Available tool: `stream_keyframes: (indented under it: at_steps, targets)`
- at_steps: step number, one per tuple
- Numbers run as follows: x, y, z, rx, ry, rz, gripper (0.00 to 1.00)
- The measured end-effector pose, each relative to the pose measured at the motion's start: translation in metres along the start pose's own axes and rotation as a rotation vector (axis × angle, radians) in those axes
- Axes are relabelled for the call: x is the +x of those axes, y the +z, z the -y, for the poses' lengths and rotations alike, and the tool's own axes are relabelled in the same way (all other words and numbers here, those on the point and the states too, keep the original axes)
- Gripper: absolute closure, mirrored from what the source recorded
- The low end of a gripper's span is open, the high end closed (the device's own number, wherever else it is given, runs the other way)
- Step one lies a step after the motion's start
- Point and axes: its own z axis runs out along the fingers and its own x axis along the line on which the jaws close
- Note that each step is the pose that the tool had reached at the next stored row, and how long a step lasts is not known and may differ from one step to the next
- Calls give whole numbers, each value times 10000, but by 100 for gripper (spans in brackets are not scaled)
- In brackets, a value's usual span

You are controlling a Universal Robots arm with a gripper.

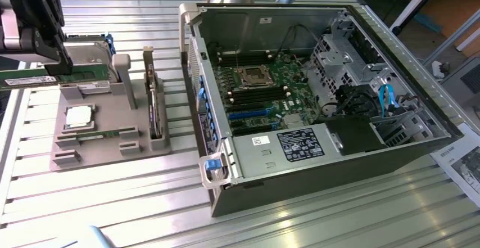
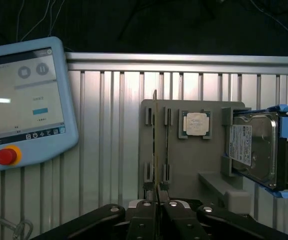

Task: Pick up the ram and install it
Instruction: 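Pick up the ram and move it above insertion slot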

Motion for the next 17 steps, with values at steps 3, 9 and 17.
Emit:
stream_keyframes:
  at_steps: [3, 9, 17]
  targets:
    - [0, -3, 14, -3, -1, -3, 88]
    - [5, -9, 197, -3, 0, -1, 88]
    - [11, -17, 383, -7, 1, -1, 88]
